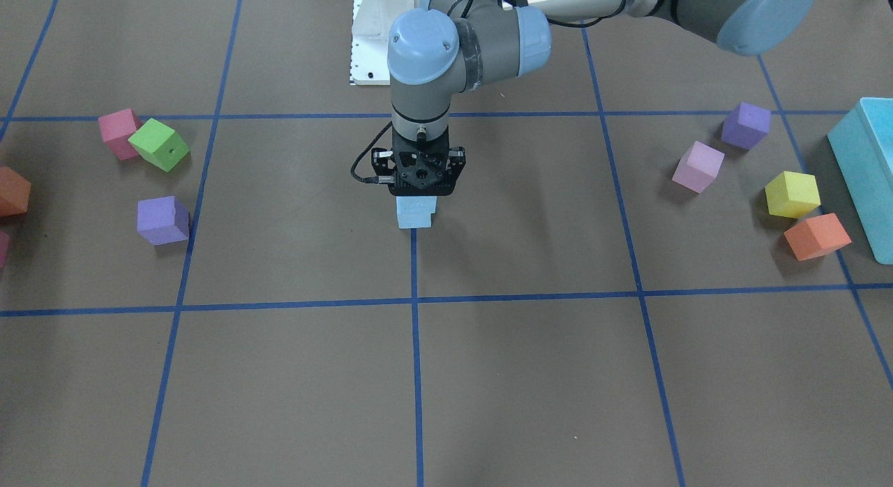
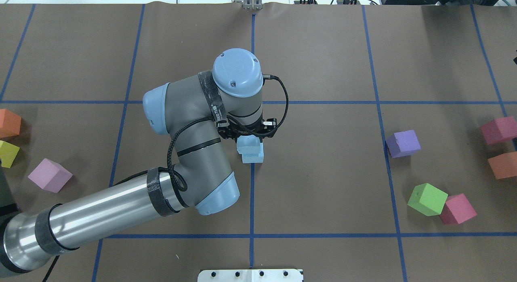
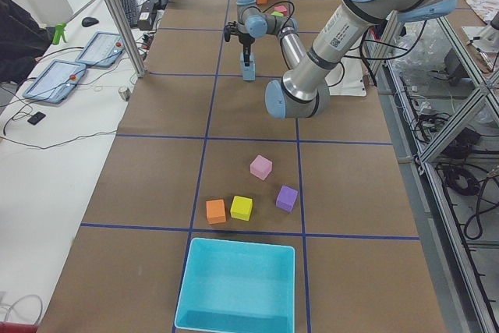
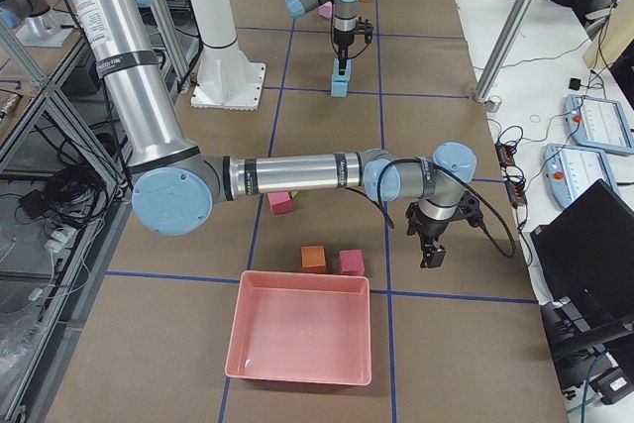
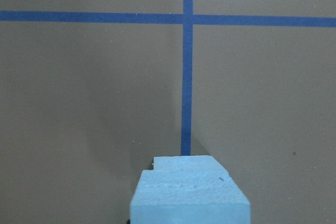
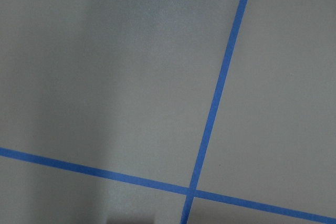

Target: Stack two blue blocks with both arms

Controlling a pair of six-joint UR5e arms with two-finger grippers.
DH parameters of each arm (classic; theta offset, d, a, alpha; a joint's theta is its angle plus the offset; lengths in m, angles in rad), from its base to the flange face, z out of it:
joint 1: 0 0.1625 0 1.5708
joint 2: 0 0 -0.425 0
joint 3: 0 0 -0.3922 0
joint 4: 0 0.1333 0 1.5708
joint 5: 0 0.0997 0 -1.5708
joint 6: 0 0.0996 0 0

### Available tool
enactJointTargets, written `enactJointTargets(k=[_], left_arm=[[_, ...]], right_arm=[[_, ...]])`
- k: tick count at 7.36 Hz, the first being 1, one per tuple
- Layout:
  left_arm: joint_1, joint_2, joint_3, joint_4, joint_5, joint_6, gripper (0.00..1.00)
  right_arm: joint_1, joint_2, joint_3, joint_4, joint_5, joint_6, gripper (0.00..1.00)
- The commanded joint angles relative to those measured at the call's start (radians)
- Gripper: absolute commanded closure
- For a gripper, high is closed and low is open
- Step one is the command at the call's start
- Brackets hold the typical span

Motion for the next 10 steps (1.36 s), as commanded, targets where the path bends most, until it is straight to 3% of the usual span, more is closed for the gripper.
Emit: enactJointTargets(k=[1, 6, 8, 10], left_arm=[[0.002, -0.006, 0.001, 0.000, 0.000, -0.002, 0.33], [0.015, -0.007, 0.010, -0.002, 0.015, -0.005, 0.33], [0.023, -0.006, 0.010, -0.002, 0.017, -0.007, 0.28], [0.025, -0.006, 0.010, -0.003, 0.031, -0.007, 0.15]], right_arm=[[0.000, 0.000, 0.000, 0.000, 0.000, 0.001, 0.00], [0.000, 0.002, 0.000, 0.000, 0.000, 0.001, 0.00], [0.000, 0.002, 0.000, 0.000, 0.000, 0.001, 0.00], [0.000, 0.002, 0.000, 0.000, 0.000, 0.001, 0.00]])
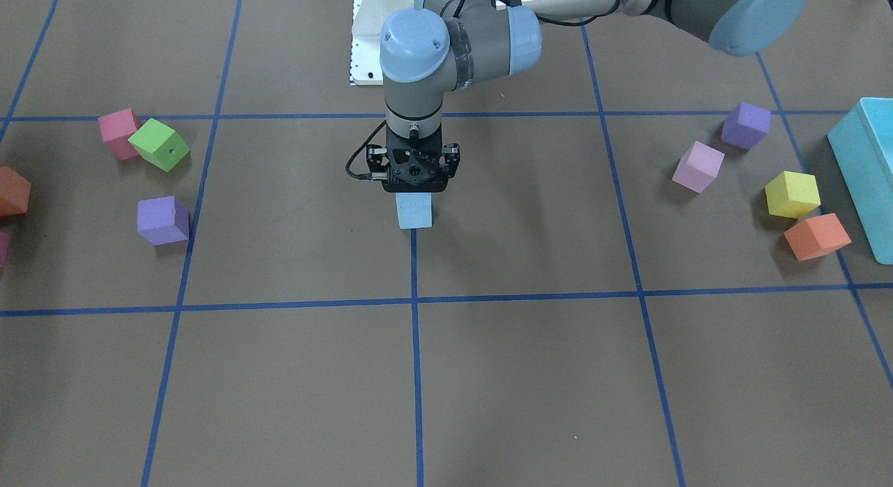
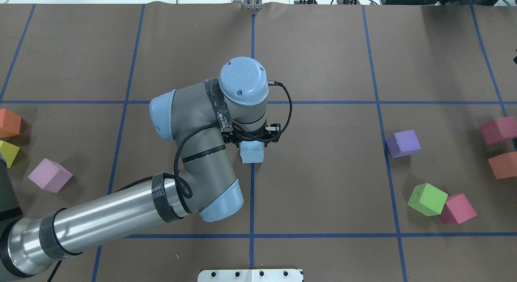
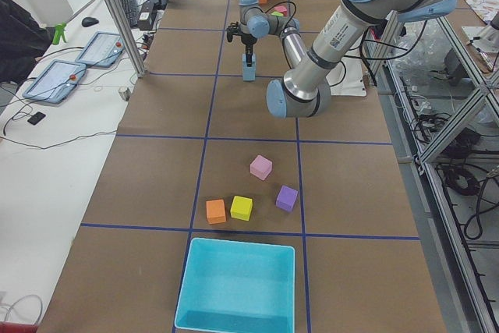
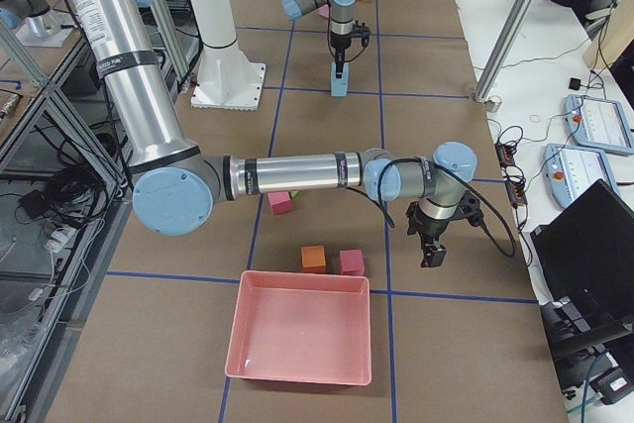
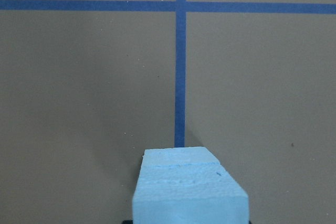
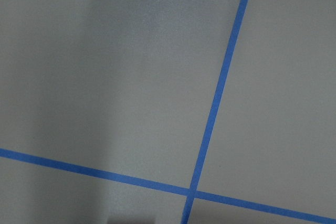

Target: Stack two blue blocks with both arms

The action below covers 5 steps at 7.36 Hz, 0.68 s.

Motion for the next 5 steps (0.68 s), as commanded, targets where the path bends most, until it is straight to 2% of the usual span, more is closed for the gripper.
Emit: enactJointTargets(k=[1, 3, 5], left_arm=[[0.002, -0.001, -0.003, -0.001, 0.009, 0.002, 0.03], [0.000, -0.017, -0.040, 0.005, 0.006, 0.003, 0.02], [-0.068, -0.008, -0.142, 0.060, 0.000, 0.057, 0.02]], right_arm=[[0.000, 0.000, 0.000, 0.000, 0.000, 0.000, 0.00], [0.000, 0.000, 0.000, 0.000, 0.000, 0.000, 0.00], [0.000, 0.000, 0.000, 0.000, 0.000, 0.000, 0.00]])
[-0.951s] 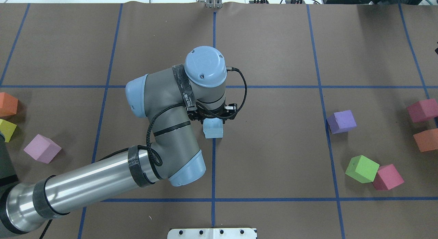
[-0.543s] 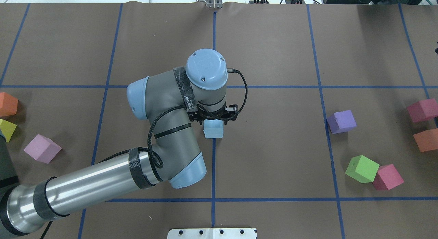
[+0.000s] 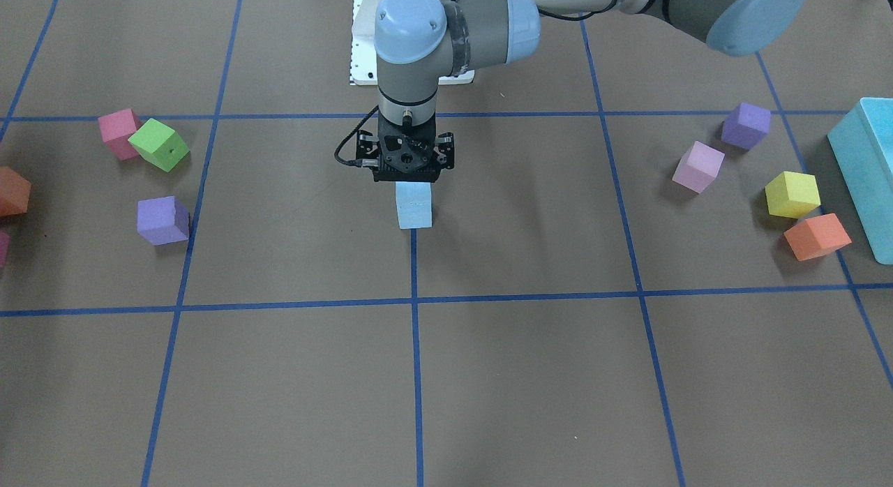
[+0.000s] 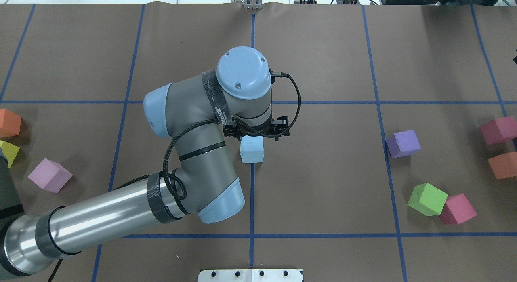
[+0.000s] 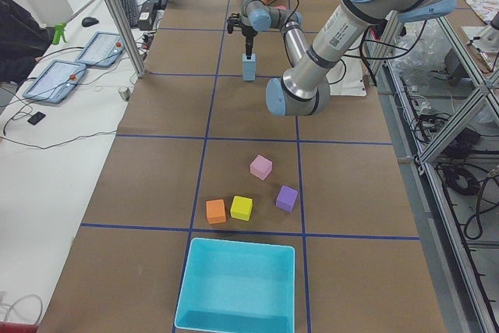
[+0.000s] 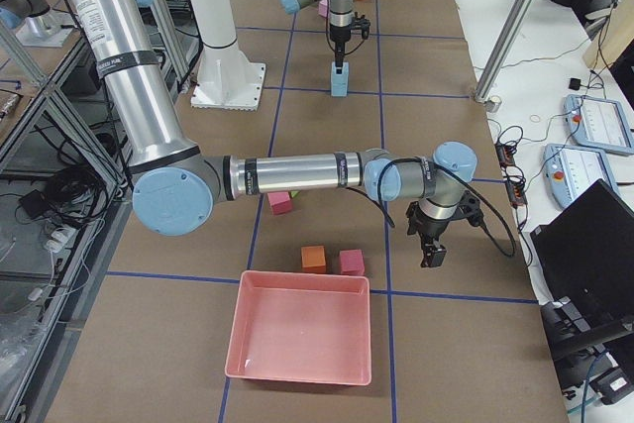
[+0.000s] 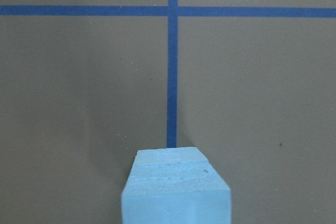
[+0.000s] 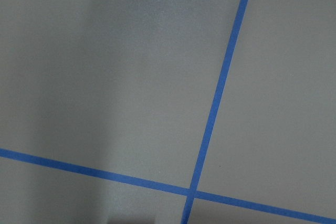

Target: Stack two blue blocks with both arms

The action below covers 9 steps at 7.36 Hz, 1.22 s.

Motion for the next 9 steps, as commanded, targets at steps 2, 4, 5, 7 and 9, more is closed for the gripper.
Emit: enactJointTargets(k=[2, 4, 5, 7, 9], left_arm=[[-0.249, 0.119, -0.242, 0.196, -0.115, 0.282, 0.02], [-0.494, 0.335, -0.356, 0.198, -0.256, 0.567, 0.02], [-0.584, 0.427, -0.363, 0.197, -0.289, 0.705, 0.02], [-0.768, 0.572, -0.320, 0.195, -0.366, 1.038, 0.02], [-0.926, 0.615, -0.176, 0.189, -0.417, 1.283, 0.02]], right_arm=[[0.000, 0.000, 0.000, 0.000, 0.002, 0.002, 0.00], [0.000, 0.002, 0.001, 0.000, 0.005, 0.002, 0.00], [0.000, 0.003, 0.001, 0.000, 0.005, 0.002, 0.00], [0.000, 0.003, 0.005, 0.001, 0.017, 0.005, 0.00], [0.000, 0.021, 0.009, 0.002, 0.028, 0.046, 0.00]])
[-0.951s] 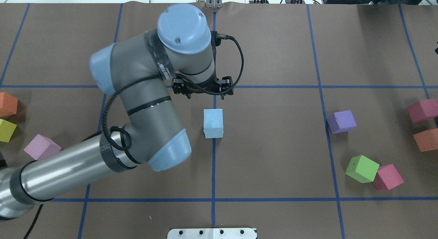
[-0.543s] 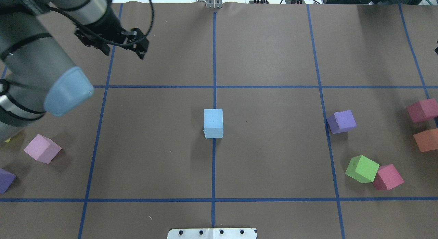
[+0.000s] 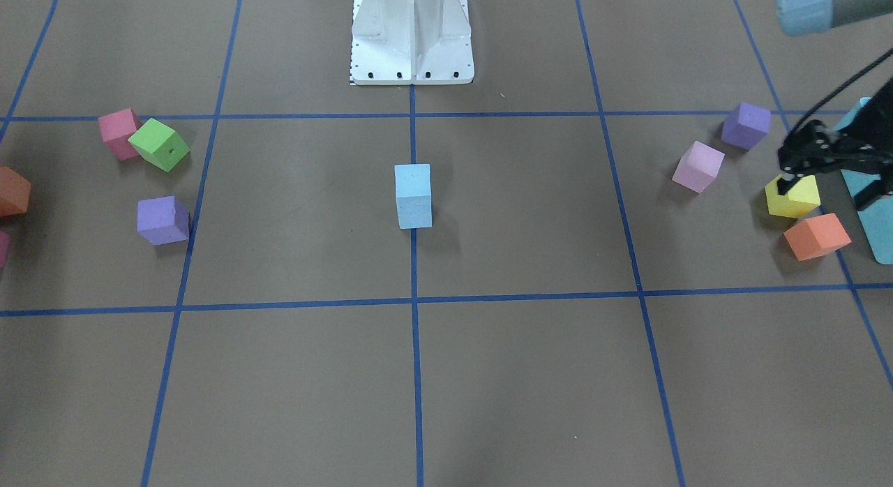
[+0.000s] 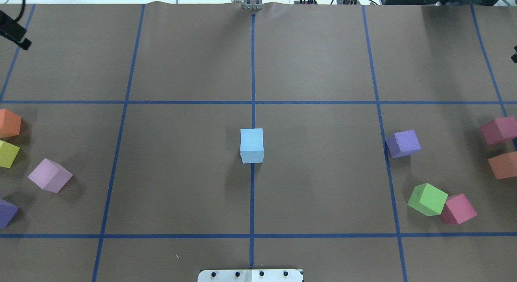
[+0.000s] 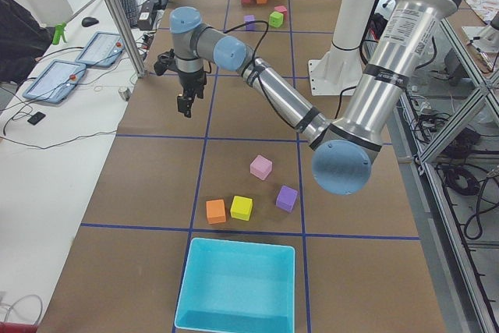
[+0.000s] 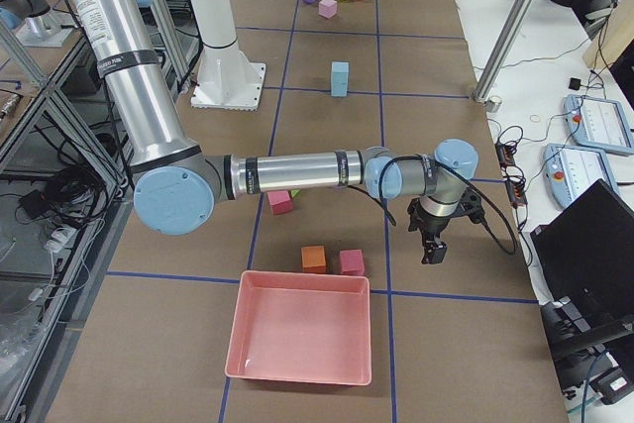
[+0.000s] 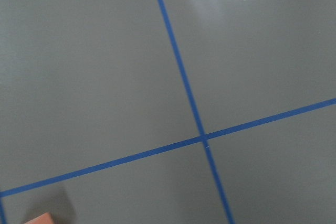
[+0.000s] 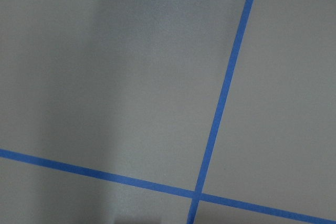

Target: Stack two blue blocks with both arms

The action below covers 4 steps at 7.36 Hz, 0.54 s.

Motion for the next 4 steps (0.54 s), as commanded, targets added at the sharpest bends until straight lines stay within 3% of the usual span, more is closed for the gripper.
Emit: enactJointTargets(k=[1, 2, 4], left_arm=[[-0.166, 0.031, 0.179, -0.009, -0.087, 0.250, 0.02], [-0.215, 0.014, 0.253, -0.011, -0.124, 0.304, 0.02], [-0.240, -0.010, 0.344, -0.016, -0.112, 0.349, 0.02]], right_arm=[[0.000, 0.015, 0.003, 0.000, 0.005, 0.021, 0.00], [-0.005, 0.020, 0.003, -0.001, 0.005, 0.021, 0.00], [0.000, 0.028, 0.006, -0.011, 0.042, 0.017, 0.00]])
